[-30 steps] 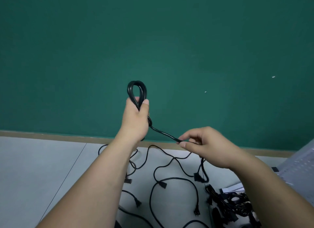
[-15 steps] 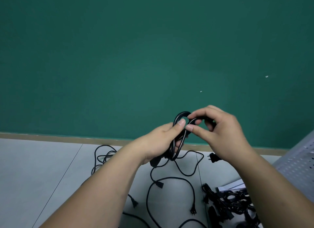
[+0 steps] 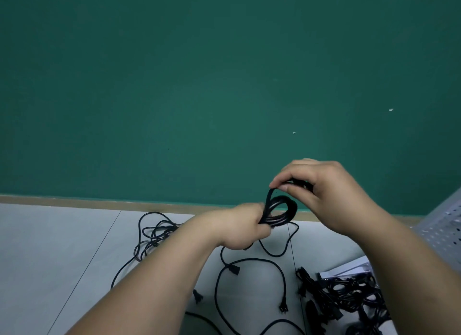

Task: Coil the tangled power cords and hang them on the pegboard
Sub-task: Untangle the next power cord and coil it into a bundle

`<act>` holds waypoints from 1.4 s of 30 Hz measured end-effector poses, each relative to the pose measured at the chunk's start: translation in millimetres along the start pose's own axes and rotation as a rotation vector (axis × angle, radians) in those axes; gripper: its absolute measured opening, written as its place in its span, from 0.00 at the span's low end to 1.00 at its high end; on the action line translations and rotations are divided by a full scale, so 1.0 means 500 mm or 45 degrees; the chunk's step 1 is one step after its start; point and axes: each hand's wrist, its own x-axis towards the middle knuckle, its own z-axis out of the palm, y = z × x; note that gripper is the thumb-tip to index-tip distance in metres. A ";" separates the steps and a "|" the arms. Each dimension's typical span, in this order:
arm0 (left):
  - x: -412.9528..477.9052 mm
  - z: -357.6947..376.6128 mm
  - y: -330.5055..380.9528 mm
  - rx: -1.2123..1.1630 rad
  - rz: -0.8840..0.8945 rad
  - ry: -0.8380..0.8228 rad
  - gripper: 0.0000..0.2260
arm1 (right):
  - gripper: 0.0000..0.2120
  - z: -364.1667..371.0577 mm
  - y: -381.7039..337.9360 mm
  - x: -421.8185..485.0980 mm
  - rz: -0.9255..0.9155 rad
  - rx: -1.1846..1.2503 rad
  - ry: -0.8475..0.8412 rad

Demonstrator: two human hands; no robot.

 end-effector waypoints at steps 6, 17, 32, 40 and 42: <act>-0.019 0.011 0.034 -0.053 0.314 -0.150 0.07 | 0.04 0.000 0.054 0.002 0.285 0.236 -0.015; -0.024 -0.007 0.014 -0.649 0.187 0.444 0.03 | 0.09 0.089 0.057 0.016 0.505 0.305 -0.064; -0.002 -0.027 -0.014 -0.179 -0.156 0.667 0.12 | 0.09 0.081 -0.010 0.006 0.277 -0.314 -0.391; 0.004 -0.012 0.005 0.205 -0.074 0.567 0.05 | 0.11 0.037 -0.059 0.010 0.084 -0.710 -0.452; 0.005 -0.008 0.005 0.253 -0.063 0.507 0.07 | 0.10 0.031 -0.054 0.006 0.161 -0.616 -0.347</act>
